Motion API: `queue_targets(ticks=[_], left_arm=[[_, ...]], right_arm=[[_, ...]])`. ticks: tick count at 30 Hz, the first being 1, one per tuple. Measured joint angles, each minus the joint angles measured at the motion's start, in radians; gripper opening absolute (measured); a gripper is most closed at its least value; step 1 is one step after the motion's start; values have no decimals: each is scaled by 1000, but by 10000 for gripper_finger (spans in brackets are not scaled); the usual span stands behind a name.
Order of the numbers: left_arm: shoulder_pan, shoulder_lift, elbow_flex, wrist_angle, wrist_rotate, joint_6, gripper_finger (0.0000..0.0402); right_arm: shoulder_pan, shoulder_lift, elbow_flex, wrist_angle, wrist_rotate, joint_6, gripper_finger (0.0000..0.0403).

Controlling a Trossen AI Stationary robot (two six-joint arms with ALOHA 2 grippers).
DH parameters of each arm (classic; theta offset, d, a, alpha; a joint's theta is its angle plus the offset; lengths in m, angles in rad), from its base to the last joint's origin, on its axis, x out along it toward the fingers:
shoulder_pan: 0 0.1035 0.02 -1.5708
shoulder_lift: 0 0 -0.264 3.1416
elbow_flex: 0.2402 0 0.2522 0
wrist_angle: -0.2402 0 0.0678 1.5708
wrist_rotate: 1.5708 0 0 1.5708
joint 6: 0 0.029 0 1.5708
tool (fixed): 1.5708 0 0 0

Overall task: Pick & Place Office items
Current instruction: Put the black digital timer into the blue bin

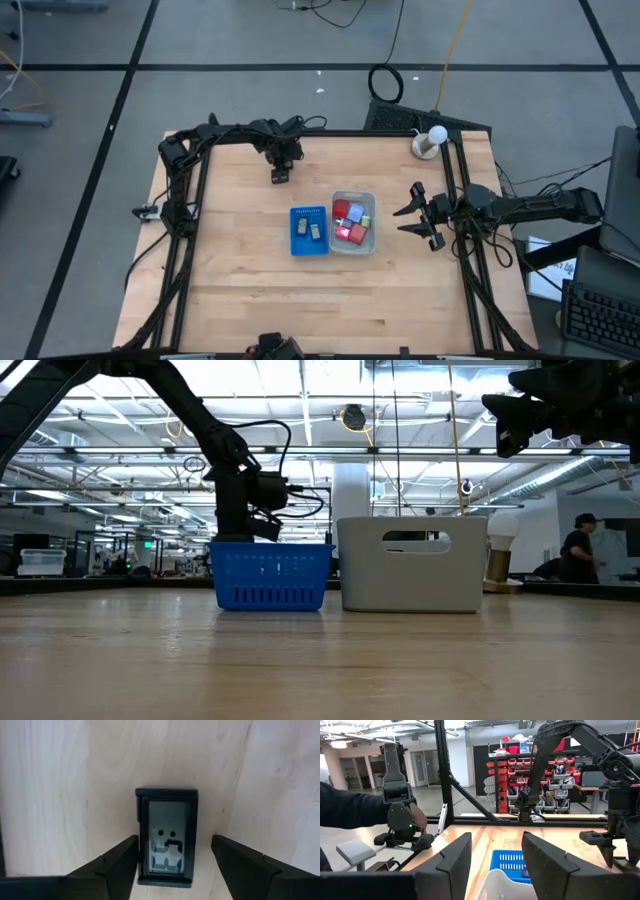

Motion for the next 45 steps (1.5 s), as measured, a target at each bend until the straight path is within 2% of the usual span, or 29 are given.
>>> queue_targets(ticks=[11, 14, 19, 25, 31, 38, 45], left_arm=[[1, 0, -1, 2, 13, -25, 154], [1, 0, -1, 9, 6, -70, 152], [0, 0, -1, 12, -16, -124, 173], [-1, -36, -4, 10, -8, -136, 148], [-2, -165, -2, 25, 128, -145, 148], [-9, -343, -3, 12, 240, -151, 148], [-29, -508, -54, 44, 438, -163, 148]], right_arm=[[0, 0, 0, 0, 0, 0, 164], [0, 0, 0, 0, 0, 0, 164], [0, 0, 0, 0, 0, 0, 164], [0, 0, 0, -1, 0, 0, 164], [0, 0, 0, -1, 0, 0, 164], [0, 0, 0, -8, 0, 3, 164], [0, 0, 0, -8, 0, 23, 164]])
